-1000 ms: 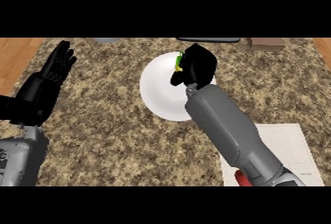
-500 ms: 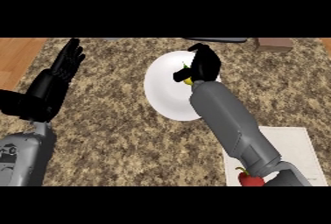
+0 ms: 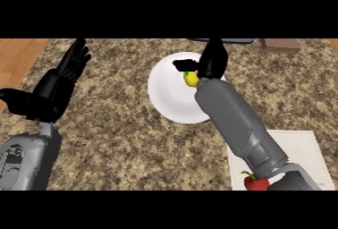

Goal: Pick the lemon from the placemat and place it in the plate

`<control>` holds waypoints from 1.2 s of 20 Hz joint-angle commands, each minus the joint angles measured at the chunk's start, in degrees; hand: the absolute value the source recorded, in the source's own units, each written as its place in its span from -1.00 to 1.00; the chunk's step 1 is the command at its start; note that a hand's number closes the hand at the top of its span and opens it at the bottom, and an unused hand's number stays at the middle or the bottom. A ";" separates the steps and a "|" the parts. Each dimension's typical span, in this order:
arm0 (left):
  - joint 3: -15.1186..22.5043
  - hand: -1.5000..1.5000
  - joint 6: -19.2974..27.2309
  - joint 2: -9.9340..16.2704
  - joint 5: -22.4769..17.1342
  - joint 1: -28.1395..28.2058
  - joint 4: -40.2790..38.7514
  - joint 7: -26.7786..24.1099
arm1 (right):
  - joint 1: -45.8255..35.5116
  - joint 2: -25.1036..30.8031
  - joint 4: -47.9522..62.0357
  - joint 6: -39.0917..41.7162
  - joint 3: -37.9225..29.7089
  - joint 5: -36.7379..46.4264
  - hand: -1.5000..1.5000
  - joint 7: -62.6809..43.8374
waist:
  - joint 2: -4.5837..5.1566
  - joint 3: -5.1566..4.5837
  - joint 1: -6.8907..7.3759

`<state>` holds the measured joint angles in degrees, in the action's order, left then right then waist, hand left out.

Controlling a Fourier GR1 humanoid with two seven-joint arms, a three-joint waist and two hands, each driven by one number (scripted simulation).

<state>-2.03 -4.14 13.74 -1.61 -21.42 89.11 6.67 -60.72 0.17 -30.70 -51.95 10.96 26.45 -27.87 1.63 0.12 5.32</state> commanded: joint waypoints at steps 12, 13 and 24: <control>-4.72 0.00 -1.17 2.82 -1.43 3.14 1.11 1.13 | 16.66 -0.11 -19.39 -6.92 -3.45 -13.77 -1.00 16.60 | -1.85 -0.11 -5.69; -2.87 0.00 0.28 1.37 0.81 6.20 2.49 -0.28 | 22.63 1.36 -23.45 -3.92 -4.06 -16.37 -1.00 21.57 | -1.87 -0.08 -5.82; -3.58 0.00 -0.82 0.64 0.87 7.07 1.71 -1.97 | 48.16 12.19 -51.90 4.81 -0.33 -16.10 -1.00 19.42 | -1.79 -0.12 -6.29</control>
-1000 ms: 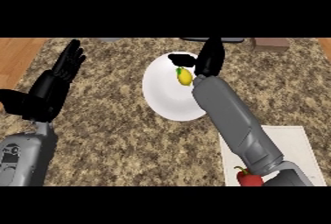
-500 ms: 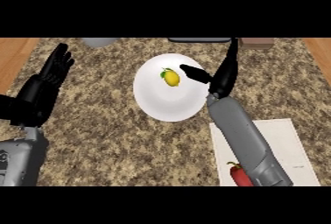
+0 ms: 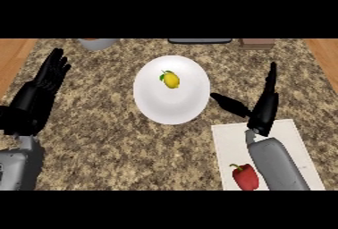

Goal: Pick the lemon from the placemat and place it in the plate

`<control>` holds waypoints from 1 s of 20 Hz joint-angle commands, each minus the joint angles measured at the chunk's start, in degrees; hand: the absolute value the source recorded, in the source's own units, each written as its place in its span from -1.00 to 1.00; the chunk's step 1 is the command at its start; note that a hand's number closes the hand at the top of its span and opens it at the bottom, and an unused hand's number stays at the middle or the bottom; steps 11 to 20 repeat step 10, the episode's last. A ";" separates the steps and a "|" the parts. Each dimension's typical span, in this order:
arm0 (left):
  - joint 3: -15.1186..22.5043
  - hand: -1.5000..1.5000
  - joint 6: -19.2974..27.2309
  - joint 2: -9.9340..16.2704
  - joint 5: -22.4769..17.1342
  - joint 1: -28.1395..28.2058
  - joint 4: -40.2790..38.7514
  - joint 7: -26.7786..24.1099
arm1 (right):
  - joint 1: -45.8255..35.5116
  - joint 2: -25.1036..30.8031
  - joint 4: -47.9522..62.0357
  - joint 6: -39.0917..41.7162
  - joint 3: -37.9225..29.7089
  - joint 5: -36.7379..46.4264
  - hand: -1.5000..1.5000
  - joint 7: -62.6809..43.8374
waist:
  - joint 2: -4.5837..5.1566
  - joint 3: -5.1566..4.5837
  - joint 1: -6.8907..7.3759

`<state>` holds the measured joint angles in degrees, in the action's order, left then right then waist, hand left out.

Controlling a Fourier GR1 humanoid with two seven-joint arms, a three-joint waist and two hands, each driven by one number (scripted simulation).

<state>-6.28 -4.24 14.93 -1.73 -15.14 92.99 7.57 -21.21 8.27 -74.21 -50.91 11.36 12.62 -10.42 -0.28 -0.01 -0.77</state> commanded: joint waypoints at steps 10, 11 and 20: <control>-0.48 0.00 -0.43 -0.75 0.08 -1.67 4.18 5.03 | 17.00 5.49 -15.97 5.83 -2.62 4.25 -1.00 -0.01 | 0.21 0.02 0.73; -0.48 0.00 -0.43 -0.75 0.08 -1.67 4.18 5.03 | 17.00 5.49 -15.97 5.83 -2.62 4.25 -1.00 -0.01 | 0.21 0.02 0.73; -0.48 0.00 -0.43 -0.75 0.08 -1.67 4.18 5.03 | 17.00 5.49 -15.97 5.83 -2.62 4.25 -1.00 -0.01 | 0.21 0.02 0.73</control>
